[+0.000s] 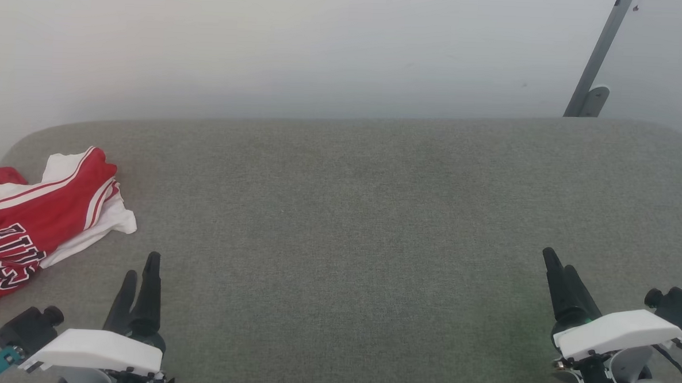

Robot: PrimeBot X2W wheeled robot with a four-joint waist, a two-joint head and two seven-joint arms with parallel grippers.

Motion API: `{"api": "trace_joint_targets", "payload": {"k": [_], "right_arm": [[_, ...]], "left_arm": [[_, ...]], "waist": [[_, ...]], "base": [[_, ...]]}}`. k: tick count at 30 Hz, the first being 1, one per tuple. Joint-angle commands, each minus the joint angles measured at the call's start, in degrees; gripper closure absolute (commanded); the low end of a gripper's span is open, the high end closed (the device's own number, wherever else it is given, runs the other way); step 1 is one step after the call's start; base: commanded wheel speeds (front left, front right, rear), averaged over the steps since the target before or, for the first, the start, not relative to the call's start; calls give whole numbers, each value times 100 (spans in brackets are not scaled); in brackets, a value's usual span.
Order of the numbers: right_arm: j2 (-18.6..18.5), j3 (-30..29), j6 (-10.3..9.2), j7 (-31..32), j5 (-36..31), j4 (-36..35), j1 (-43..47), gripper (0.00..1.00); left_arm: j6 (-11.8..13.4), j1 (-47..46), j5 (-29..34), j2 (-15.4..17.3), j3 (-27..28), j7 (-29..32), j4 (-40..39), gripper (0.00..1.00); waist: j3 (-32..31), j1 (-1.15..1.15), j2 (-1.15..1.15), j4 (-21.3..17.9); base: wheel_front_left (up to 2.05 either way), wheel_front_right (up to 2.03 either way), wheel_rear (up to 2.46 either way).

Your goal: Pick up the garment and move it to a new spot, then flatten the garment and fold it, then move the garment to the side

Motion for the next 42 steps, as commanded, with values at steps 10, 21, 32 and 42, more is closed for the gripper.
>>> {"api": "trace_joint_targets", "payload": {"k": [10,21,32,42], "right_arm": [[-56,-22,2,-81,-790,-192,-101,0],[-57,-8,2,-166,-1439,-232,-87,0],[-53,25,2,-261,-1975,-214,-121,0],[-20,58,2,-332,-2461,-230,-130,0]], "left_arm": [[-147,10,832,24,154,-229,-42,0],[-204,102,1494,29,122,-406,-38,0],[-218,129,2041,80,89,-554,-63,0],[-219,176,2531,111,71,-701,-106,0]], "waist": [[-5,0,0,-28],[-18,0,0,-41],[-34,0,0,-62],[-52,0,0,-75]], "base": [[0,0,0],[0,0,0],[0,0,0],[0,0,0]]}}
